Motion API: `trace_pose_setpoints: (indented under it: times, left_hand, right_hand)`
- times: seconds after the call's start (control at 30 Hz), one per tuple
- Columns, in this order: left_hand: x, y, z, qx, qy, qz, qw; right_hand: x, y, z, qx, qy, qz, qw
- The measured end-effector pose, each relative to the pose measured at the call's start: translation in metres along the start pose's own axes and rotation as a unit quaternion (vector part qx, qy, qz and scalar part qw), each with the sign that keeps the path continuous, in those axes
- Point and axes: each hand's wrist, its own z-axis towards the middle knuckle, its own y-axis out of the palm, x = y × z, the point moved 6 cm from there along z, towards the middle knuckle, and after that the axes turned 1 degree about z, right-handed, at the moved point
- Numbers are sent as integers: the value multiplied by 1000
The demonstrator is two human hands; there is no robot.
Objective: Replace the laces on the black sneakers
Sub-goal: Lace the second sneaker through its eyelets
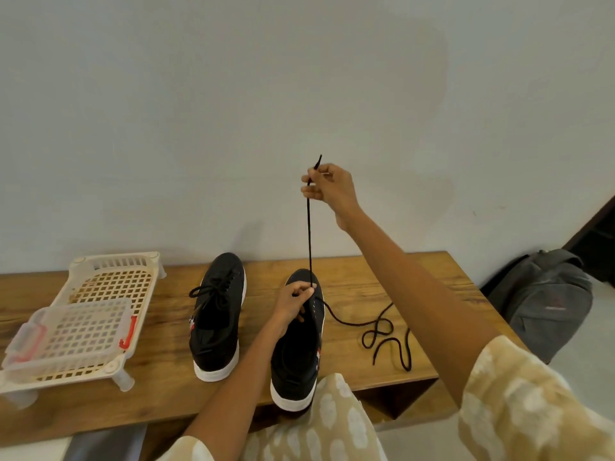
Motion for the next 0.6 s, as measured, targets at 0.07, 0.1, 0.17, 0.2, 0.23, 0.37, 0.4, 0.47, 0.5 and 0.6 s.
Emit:
trace_pose_setpoints:
  times: [0.07,0.1,0.17,0.2,0.23,0.37,0.4,0.47,0.5,0.6]
  left_hand:
    - [8,-4,2,25,-17,4,1000]
    - [15,-8,4,51,-24,1,998]
    - [35,-16,8,105,-18,-27,994]
    - [51,-21,10,128,-5,-50,991]
    - [71,-27,9,150,16,-69,986]
    - [153,-42,4,166,129,-71,975]
    - [170,-42,1,154,150,-74,974]
    - [194,-40,-5,126,178,-70,973]
    - [203,-39,-9,118,190,-60,973]
    - [210,-41,-19,128,208,-51,968]
  right_hand:
    - [-16,-4,2,3,-18,4,1000]
    - [-18,-7,0,2,-19,-19,1000]
    - [-4,-15,-11,-9,-1,-106,994]
    - [8,-20,-18,-20,15,-160,987]
    - [22,-25,-26,-33,32,-212,976]
    - [65,-31,-55,-80,75,-293,950]
    - [68,-29,-60,-86,84,-279,953]
    - [66,-25,-65,-96,90,-239,962]
    - [60,-24,-65,-97,84,-227,965]
    - [30,-27,-58,-68,58,-187,978]
